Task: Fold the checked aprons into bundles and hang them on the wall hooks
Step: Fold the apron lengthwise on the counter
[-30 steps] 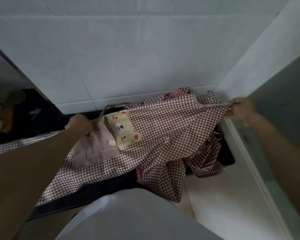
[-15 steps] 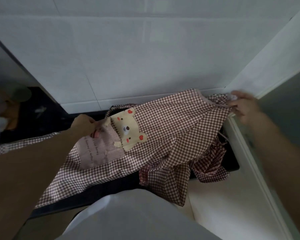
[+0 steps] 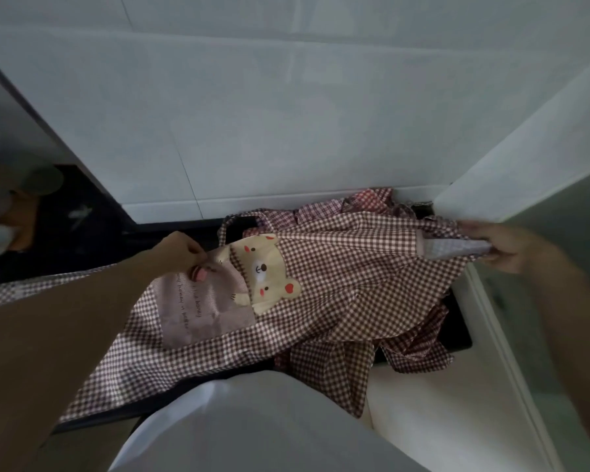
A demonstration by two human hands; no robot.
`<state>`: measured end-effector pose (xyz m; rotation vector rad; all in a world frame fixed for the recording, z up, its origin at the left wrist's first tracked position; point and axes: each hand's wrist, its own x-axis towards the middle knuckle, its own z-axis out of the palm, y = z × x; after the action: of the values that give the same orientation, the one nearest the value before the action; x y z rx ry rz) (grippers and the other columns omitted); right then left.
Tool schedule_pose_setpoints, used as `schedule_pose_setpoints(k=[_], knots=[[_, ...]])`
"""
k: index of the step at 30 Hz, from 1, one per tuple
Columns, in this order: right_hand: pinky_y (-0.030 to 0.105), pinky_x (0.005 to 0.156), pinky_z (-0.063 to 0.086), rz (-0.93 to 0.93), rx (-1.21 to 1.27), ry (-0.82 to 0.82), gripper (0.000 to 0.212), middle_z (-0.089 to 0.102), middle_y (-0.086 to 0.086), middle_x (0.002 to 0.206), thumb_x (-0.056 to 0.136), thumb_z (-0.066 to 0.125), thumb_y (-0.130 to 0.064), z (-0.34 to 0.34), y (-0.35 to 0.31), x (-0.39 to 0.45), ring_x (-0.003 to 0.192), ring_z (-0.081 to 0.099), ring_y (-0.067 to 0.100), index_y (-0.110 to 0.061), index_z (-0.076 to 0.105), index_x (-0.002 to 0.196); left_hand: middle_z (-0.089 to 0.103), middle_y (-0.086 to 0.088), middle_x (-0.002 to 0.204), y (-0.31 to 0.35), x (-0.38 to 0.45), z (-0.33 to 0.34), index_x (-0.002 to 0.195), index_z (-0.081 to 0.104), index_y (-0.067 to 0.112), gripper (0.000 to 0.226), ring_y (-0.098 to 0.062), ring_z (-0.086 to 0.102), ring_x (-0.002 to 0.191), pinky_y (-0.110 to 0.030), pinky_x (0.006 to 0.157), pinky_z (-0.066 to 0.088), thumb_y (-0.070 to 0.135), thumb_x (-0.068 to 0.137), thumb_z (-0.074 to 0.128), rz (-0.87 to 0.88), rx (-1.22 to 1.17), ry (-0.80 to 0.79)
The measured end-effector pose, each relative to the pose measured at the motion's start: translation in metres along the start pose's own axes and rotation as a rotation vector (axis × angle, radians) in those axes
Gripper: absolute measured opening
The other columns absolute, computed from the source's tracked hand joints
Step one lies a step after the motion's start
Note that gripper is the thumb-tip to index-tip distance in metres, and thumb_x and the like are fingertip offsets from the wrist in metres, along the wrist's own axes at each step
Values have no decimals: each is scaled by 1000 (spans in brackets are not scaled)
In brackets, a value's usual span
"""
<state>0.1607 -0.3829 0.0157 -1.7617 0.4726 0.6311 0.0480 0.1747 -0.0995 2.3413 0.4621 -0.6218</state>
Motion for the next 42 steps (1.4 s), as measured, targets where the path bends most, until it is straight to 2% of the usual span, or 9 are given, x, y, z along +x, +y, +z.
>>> schedule_pose_setpoints(k=[4,6,10,12,15,20,26,32,42], knots=[[16,59,56,-234,141,157,30,74,-13,71,65,74,2,19,-23,-4,64,70,2,-25,78,79,72,-9,80,-1,3,-3,84,78,9,10,-18,62,72,-36,77,54,13,90,71,13,-32,10],[14,54,54,-248,84,314,47,71,-15,61,83,58,17,15,-22,11,66,69,9,-24,77,72,70,-6,78,0,3,-4,82,78,11,11,-17,61,71,-33,75,53,14,90,71,20,-32,11],[13,46,47,-184,-26,607,22,70,3,72,85,66,0,11,-17,32,97,61,31,-17,64,99,69,-1,76,5,5,-5,81,76,14,15,-14,61,69,-26,66,48,18,93,68,41,2,3],[22,70,52,-261,-272,715,25,72,15,97,82,70,-9,35,-23,26,104,66,32,-10,71,107,68,-1,75,7,5,-6,77,74,15,18,-13,60,68,-24,62,46,18,93,66,46,25,2],[29,88,49,-481,-528,474,23,72,9,103,87,73,-19,86,-33,9,101,68,25,-7,72,107,66,-2,74,14,5,-7,74,71,14,18,-15,58,67,-24,58,44,15,92,67,50,39,-14],[40,108,40,-647,-1162,-96,74,55,-2,138,76,83,-43,148,-37,3,125,51,16,-24,51,140,72,-5,86,21,3,-6,89,74,12,21,-19,67,80,-33,74,54,32,91,70,78,-39,-79],[34,95,49,-666,-1076,-192,20,70,-2,113,95,67,-31,175,-45,13,99,61,10,-19,71,111,70,-3,77,15,1,-13,86,75,10,21,-15,60,68,-28,67,48,30,92,68,90,-10,-65],[29,72,42,-457,-1365,-149,27,67,2,97,89,71,-42,158,-53,42,83,58,17,-16,72,95,69,-8,81,19,0,-18,82,72,15,15,-16,58,68,-27,67,46,19,94,65,145,50,-95],[32,76,47,-400,-1268,-113,17,67,-2,94,91,70,-30,139,-39,49,86,62,20,-14,69,88,73,-3,82,18,5,-15,91,75,15,17,-20,66,73,-32,67,51,23,96,62,124,65,-36]])
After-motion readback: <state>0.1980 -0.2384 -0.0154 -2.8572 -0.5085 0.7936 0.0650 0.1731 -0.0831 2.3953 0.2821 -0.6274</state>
